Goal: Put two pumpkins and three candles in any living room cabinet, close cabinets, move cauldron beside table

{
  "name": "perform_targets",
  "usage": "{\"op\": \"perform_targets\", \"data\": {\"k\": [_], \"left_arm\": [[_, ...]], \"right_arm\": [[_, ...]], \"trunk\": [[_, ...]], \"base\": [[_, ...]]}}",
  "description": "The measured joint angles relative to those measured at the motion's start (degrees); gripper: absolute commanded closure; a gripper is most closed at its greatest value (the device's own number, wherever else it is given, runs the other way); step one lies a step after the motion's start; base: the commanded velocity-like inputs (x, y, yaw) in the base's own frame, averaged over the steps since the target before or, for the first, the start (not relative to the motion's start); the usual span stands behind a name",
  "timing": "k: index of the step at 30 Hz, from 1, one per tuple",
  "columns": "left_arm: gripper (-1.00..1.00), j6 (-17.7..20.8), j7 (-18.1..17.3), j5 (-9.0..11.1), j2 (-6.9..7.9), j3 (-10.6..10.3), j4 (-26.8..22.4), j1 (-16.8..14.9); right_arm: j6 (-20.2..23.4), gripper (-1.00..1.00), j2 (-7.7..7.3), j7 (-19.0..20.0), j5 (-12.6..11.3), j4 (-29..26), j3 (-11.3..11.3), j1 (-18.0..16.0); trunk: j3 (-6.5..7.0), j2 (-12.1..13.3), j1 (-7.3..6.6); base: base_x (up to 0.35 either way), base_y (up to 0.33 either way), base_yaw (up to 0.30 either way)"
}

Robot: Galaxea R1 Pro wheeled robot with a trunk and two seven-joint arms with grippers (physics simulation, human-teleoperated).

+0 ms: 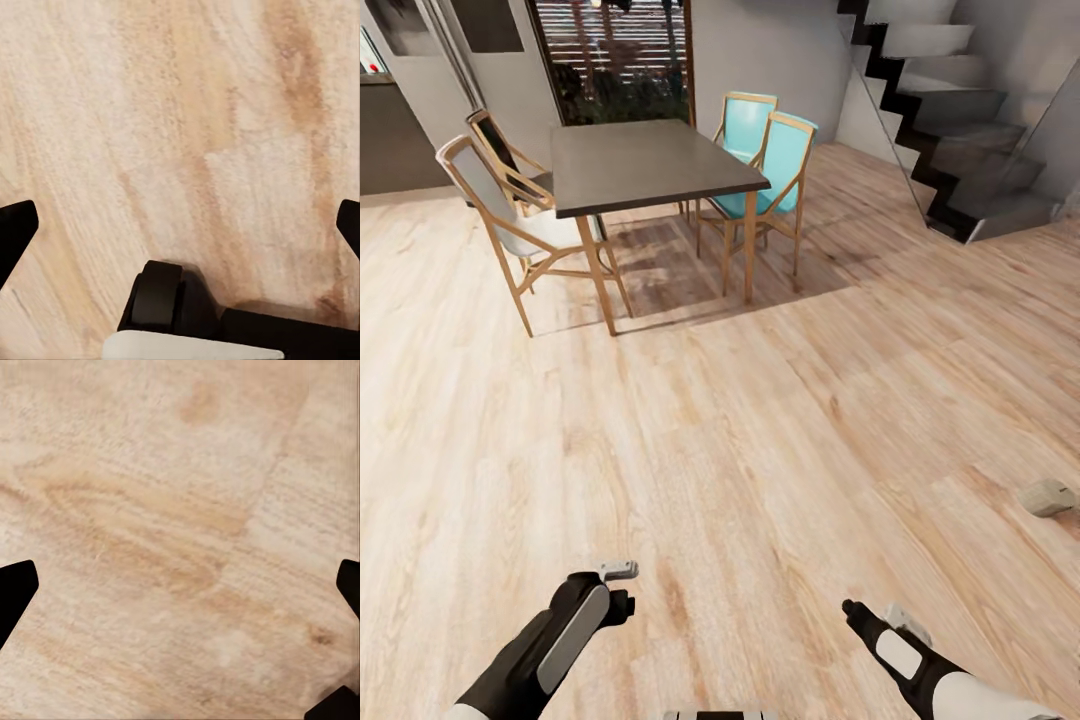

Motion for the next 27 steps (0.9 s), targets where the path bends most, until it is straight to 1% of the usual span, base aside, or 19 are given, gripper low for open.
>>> {"op": "perform_targets", "data": {"k": [2, 4, 8, 15, 21, 27], "left_arm": [[-1.0, -1.0, 0.0, -1.0, -0.29, 0.1, 0.7, 0.0], [-1.0, -1.6, 0.0, -1.5, -0.35, 0.3, 1.2, -0.1], [-1.0, -1.7, 0.0, -1.7, -0.17, 0.5, 1.3, -0.1], [-1.0, -1.7, -0.1, -1.7, -0.12, 0.5, 1.3, -0.1], [-1.0, -1.7, -0.2, -1.7, -0.2, 0.5, 1.3, 0.0], [-1.0, -1.7, -0.2, -1.7, -0.17, 0.5, 1.3, 0.0]], "right_arm": [[-0.3, -1.0, -0.02, -0.1, 0.3, 0.0, 0.0, 0.0], [-0.9, -1.0, -0.08, -0.1, 0.4, 0.0, 0.0, 0.0], [-3.8, -1.0, -0.13, 0.2, 0.5, 0.0, 0.1, 0.0], [-4.7, -1.0, -0.17, 0.3, 0.4, 0.1, 0.0, 0.0], [-4.9, -1.0, -0.12, 0.5, 0.2, 0.2, -0.1, 0.0], [-4.9, -1.0, -0.13, 0.5, 0.0, 0.3, -0.1, 0.0]], "trunk": [[0.34, 0.8, -0.44], [0.7, 1.6, -0.88], [1.41, 3.2, -1.76], [2.67, 6.0, -3.3], [2.67, 6.0, -3.3], [2.81, 6.0, -3.33]], "base": [[0.0, 0.0, -0.005], [0.0, 0.0, -0.001], [0.0, 0.0, 0.0], [0.0, 0.0, 0.0], [0.01, 0.0, -0.013], [0.238, 0.0, -0.168]]}}
